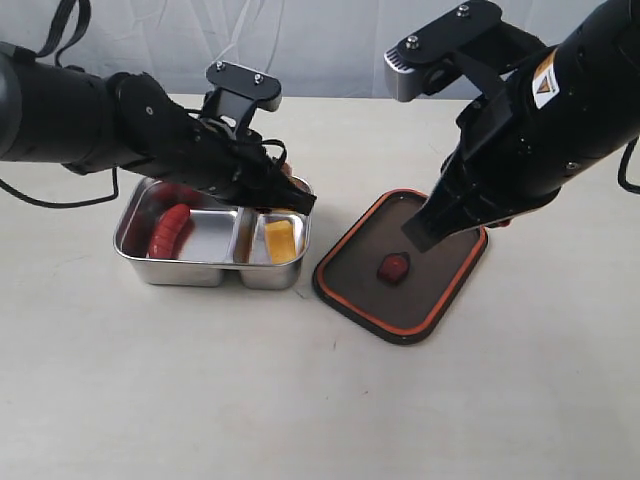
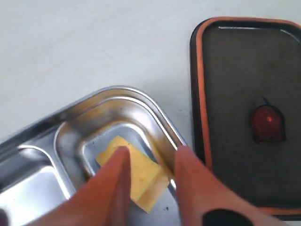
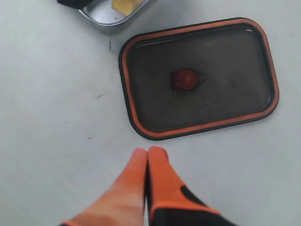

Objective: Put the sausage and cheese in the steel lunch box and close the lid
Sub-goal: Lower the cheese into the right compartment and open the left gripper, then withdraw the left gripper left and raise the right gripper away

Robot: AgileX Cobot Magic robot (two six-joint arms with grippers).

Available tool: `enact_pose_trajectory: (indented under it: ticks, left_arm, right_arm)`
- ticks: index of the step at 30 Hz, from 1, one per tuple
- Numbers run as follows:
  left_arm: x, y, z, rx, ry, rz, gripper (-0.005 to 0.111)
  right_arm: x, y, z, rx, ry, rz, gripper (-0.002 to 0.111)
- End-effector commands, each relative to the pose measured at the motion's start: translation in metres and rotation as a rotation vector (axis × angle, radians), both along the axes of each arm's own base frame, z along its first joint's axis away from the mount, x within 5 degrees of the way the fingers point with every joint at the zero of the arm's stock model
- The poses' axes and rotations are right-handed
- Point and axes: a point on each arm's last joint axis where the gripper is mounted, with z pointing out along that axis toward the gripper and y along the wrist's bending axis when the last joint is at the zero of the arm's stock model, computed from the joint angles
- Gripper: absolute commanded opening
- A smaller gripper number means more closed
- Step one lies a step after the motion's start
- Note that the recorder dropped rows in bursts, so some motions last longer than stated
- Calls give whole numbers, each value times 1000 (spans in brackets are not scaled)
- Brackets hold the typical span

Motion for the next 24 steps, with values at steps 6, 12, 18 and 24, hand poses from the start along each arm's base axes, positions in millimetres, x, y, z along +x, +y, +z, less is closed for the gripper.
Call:
enact_pose_trajectory:
  ticks: [6,12,18,24]
  left_arm:
    - [-6,25,29,14,46,3,0]
    - [-5,56,35,70,104,23,0]
    - [-31,72,53,46,78,50,0]
    - [-76,89,54,32,104,54,0]
  right_arm:
    - [3,-3,4,34,-8,-124,-1]
    - [5,-5,4,42,-5,-200,-1]
    - [12,-15,5,-19,-70,-327,-1]
    - [22,-29,5,0,-47,-407,-1]
